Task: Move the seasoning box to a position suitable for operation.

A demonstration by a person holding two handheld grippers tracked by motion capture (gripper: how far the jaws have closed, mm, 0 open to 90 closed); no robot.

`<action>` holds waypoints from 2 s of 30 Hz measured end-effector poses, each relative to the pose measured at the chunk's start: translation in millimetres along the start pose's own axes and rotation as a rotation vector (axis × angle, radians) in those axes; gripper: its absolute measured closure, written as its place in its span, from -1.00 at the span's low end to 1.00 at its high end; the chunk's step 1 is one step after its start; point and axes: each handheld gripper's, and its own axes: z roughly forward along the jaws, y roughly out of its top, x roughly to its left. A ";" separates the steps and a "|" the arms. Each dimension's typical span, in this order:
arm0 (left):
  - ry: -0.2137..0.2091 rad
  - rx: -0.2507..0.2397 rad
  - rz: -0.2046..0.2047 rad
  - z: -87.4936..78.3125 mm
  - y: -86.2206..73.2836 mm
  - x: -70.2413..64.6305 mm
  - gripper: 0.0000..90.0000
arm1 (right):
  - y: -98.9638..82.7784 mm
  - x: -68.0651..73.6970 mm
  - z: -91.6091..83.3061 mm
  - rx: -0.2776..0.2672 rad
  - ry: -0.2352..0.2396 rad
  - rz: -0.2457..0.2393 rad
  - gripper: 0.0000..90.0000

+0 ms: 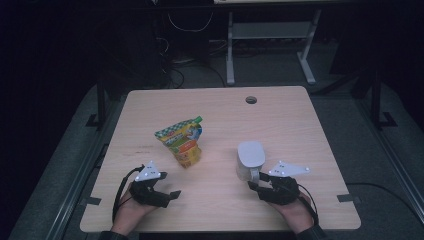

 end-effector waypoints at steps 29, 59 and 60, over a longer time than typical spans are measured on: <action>-0.010 0.001 -0.002 -1.1 0.3 -0.1 -0.68 | -3.5 -27.8 -14.5 -0.033 -0.104 0.005 0.37; -0.026 0.011 0.005 2.5 0.6 -1.5 -0.67 | 8.3 -34.6 -10.0 -0.086 -0.074 -0.034 0.52; -0.027 0.011 0.005 2.2 0.8 -1.7 -0.67 | 8.1 -36.2 -10.5 -0.087 -0.064 -0.045 0.52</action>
